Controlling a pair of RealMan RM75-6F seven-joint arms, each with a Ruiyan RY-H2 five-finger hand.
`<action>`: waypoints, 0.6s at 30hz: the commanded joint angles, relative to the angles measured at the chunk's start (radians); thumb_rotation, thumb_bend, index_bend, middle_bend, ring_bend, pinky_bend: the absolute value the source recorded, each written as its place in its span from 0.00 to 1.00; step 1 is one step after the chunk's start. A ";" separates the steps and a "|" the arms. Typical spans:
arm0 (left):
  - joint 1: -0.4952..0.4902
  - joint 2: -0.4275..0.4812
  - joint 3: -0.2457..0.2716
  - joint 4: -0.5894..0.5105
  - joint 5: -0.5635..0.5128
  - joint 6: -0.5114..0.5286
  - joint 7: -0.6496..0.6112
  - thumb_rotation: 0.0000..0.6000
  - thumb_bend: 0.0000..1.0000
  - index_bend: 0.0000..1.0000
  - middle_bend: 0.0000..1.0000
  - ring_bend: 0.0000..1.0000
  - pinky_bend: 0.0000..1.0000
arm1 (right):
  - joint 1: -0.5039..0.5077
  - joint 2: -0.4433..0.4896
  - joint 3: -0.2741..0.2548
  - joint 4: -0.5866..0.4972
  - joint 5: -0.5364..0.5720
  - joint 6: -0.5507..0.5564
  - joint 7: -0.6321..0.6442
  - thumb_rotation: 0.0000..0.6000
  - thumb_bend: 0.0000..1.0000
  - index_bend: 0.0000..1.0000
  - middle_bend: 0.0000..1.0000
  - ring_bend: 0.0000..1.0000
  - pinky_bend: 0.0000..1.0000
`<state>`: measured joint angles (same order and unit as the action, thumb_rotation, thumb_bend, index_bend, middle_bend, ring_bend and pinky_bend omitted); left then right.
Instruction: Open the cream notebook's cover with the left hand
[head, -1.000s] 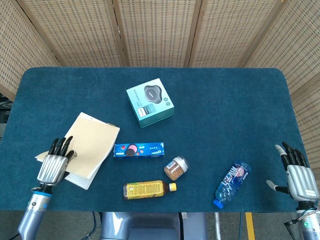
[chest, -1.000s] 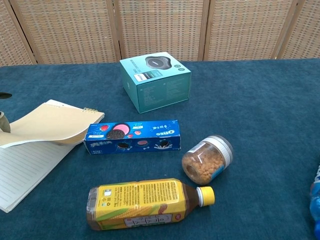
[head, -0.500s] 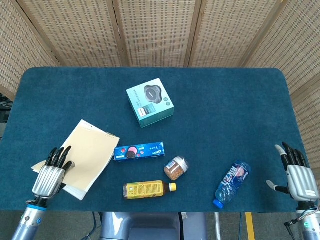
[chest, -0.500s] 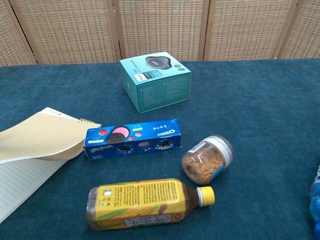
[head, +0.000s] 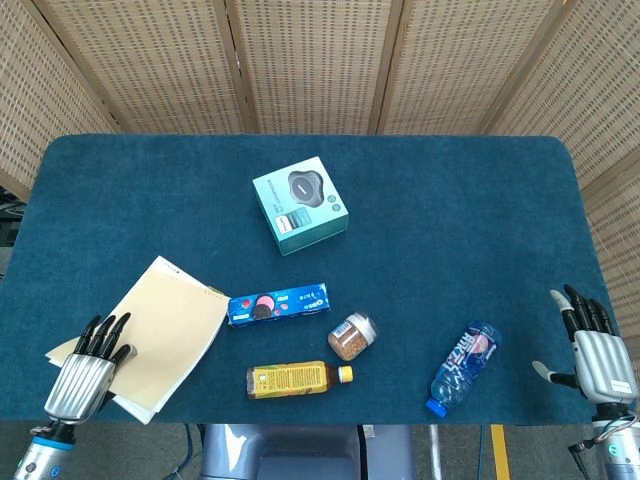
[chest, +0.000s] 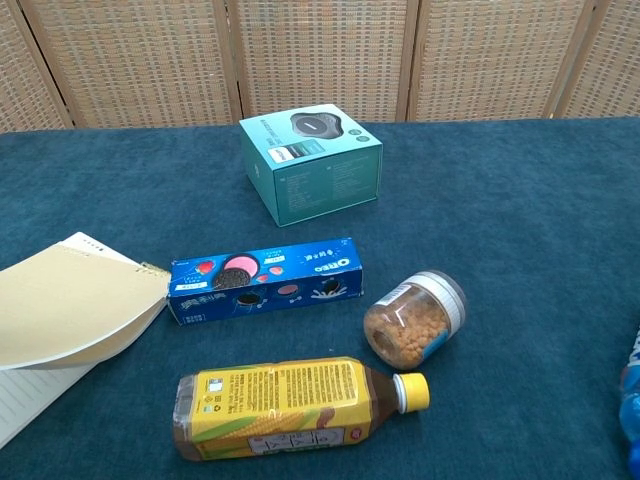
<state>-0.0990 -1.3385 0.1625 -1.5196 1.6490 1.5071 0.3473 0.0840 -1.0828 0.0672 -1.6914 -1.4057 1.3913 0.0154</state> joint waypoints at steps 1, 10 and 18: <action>0.012 0.009 0.010 -0.001 0.008 0.003 -0.005 1.00 0.72 0.82 0.00 0.00 0.00 | 0.000 0.000 0.000 0.000 0.000 0.000 0.000 1.00 0.05 0.03 0.00 0.00 0.00; 0.055 0.041 0.044 0.006 0.060 0.043 -0.013 1.00 0.72 0.82 0.00 0.00 0.00 | 0.000 0.001 -0.002 -0.003 -0.001 -0.002 -0.004 1.00 0.05 0.03 0.00 0.00 0.00; 0.084 0.059 0.055 0.010 0.098 0.074 -0.007 1.00 0.72 0.82 0.00 0.00 0.00 | -0.001 0.002 -0.002 -0.004 -0.001 -0.001 -0.003 1.00 0.05 0.03 0.00 0.00 0.00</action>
<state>-0.0168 -1.2804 0.2163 -1.5107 1.7456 1.5803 0.3401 0.0831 -1.0809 0.0653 -1.6958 -1.4064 1.3906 0.0124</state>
